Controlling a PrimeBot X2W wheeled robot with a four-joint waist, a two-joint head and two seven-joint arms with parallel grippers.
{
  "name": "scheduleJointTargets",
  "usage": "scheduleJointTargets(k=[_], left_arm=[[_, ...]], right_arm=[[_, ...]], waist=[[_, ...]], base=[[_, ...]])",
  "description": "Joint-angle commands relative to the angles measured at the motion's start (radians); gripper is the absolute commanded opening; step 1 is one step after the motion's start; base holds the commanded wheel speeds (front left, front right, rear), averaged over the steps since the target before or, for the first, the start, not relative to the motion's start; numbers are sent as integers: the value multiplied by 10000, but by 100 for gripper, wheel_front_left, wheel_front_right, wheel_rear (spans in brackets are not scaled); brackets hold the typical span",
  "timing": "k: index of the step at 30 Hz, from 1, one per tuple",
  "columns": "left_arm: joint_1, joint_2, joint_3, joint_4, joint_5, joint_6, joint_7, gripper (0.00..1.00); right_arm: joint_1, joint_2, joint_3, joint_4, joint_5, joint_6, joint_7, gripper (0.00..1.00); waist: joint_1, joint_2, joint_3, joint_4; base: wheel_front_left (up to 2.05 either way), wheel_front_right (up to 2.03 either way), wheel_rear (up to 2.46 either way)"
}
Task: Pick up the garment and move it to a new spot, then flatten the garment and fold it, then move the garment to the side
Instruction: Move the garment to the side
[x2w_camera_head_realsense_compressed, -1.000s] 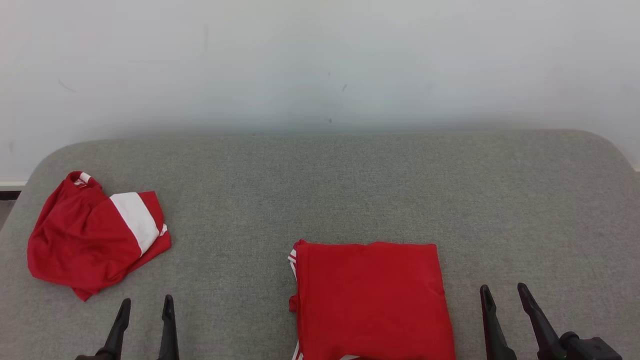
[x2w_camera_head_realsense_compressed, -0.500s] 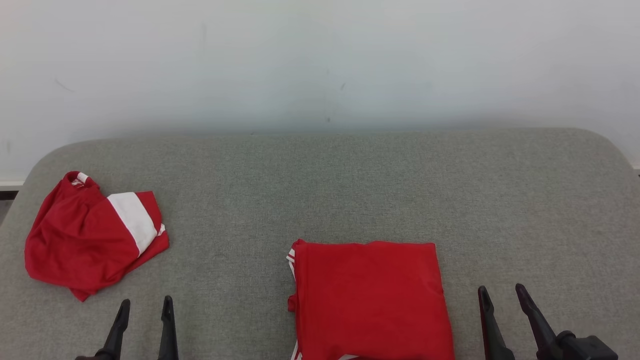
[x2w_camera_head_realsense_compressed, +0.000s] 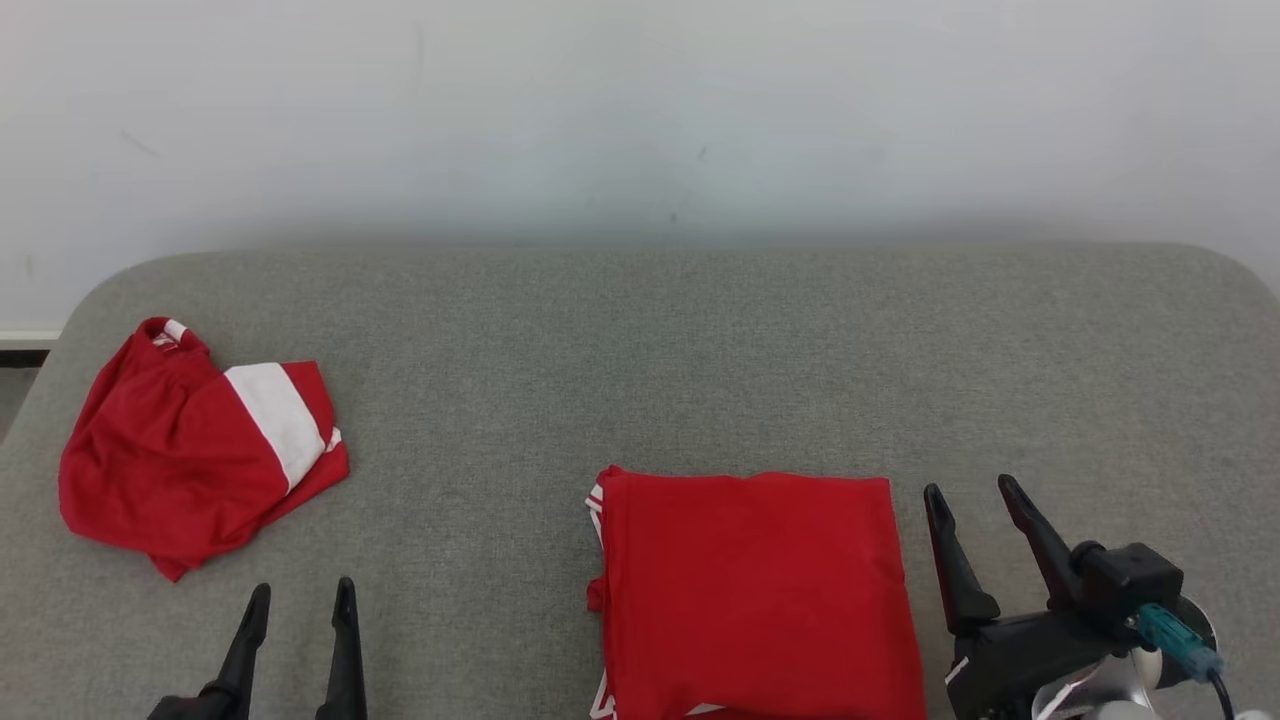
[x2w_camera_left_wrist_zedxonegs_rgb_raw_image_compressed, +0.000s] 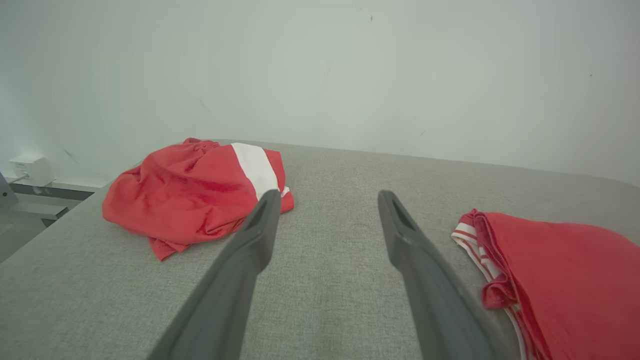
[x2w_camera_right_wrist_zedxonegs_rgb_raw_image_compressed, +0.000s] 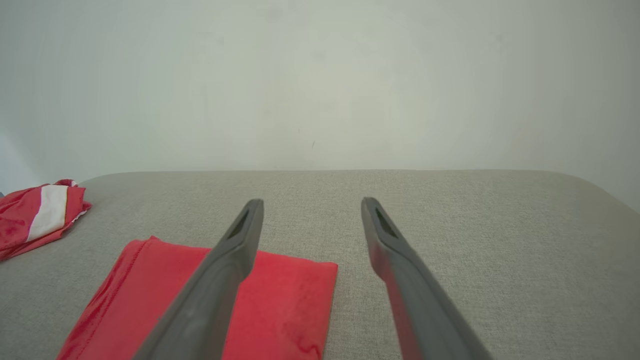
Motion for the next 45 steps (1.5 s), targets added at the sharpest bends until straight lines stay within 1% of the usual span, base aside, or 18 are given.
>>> scheduleJointTargets(k=[1, 4, 12, 23, 25, 26, 27, 28, 32, 35, 40, 45], left_arm=[[-163, 7, -17, 30, -110, -29, -5, 100], [-258, 2, -55, 59, -130, -48, -5, 100], [-506, -5, -93, 171, -148, -49, -5, 100], [-764, -14, -151, 204, -167, 0, -5, 100], [-787, -15, -173, 218, -178, 5, -5, 100], [-806, -14, -187, 230, -184, 8, -5, 100], [-821, -16, -203, 238, -195, 17, -5, 100], [-832, -15, -216, 246, -186, 31, -5, 100], [-904, -16, -292, 233, -290, 96, -5, 100], [-1029, -15, -356, 149, -412, 158, -5, 100], [-1356, -14, -509, -21, -559, 200, -5, 100], [-1931, -16, -710, -426, -658, 151, -3, 100]], right_arm=[[-246, -57, 56, 299, -11, -27, 114, 100], [-456, -68, 93, 704, 57, -27, 196, 100], [-913, -10, 181, 2521, 183, -28, 92, 100], [-1312, 278, 685, 4662, 385, -27, -223, 100], [-1365, 310, 788, 4993, 490, -27, -128, 79], [-1416, 316, 832, 5153, 504, -27, -80, 47], [-1472, 325, 902, 5276, 546, -28, -75, 29], [-1535, 335, 963, 5375, 593, -27, -101, 0], [-2089, 169, 1230, 5584, 687, -28, -86, 0], [-2764, -164, 1615, 5561, 674, -28, -33, 0], [-4121, -1057, 2158, 5358, 741, -28, 209, 0], [-5500, -2169, 2432, 5065, 894, -28, 482, 0]], waist=[[-1, -1, 193, 165], [-1, -1, 330, 263], [-1, -1, 722, 528], [-1, -1, 1008, 511], [-1, -1, 1043, 489], [-1, -1, 1067, 477], [-1, -1, 1084, 466], [-1, -1, 1097, 456], [-1, -1, 1227, 416], [-1, -1, 1444, 344], [-1, -1, 2117, 218], [-1, -1, 3201, -43]], base=[[0, 0, 0], [0, 0, 0], [0, 0, 0], [0, 0, 0], [0, 0, 0], [0, 0, 0], [0, 0, 0], [0, 0, 0], [0, 0, 0], [0, 0, 0], [0, 0, 0], [0, 0, 0]])
